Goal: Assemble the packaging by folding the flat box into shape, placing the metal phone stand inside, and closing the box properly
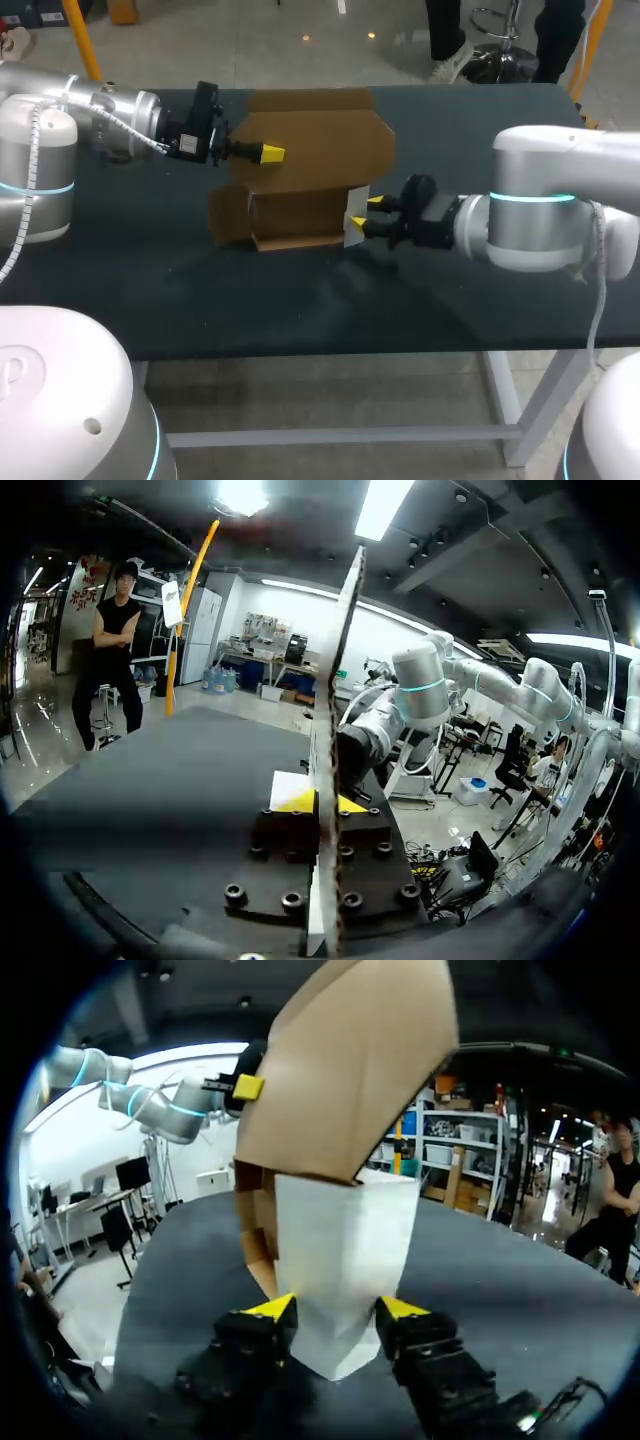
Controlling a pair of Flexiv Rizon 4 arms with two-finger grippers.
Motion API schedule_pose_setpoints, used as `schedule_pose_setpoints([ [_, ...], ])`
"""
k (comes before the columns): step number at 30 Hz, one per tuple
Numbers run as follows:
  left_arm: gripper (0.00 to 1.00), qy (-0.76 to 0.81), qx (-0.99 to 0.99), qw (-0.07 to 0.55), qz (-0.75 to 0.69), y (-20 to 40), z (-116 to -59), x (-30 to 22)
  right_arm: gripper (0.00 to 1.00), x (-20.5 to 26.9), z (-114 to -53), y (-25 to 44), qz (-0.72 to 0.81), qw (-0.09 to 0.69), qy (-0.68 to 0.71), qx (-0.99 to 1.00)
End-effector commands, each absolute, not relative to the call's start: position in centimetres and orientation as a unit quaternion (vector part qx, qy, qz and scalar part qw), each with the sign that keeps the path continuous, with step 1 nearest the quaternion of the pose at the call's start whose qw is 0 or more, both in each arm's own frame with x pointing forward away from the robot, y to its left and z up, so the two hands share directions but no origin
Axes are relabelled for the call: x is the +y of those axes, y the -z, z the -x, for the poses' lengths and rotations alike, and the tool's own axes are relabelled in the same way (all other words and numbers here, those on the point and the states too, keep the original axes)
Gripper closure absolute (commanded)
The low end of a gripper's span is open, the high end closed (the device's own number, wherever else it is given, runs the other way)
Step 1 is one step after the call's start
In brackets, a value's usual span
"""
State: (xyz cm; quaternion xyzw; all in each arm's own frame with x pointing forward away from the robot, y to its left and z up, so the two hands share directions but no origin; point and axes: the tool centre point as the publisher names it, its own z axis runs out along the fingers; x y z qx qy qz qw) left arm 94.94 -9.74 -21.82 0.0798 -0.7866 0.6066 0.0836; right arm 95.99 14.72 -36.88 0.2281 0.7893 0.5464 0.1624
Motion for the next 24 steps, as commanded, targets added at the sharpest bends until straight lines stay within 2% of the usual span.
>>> schedule_pose_setpoints([
  [1,1.00,-0.606,-0.787,0.086,-0.078,22.2,-94.9,-10.0,0.47,15.8,-96.3,37.6,-0.246,0.193,-0.546,0.778],
  [24,1.00,-0.606,-0.787,0.086,-0.078,22.2,-94.9,-10.0,0.52,16.1,-98.0,37.6,-0.320,0.246,-0.524,0.750],
])
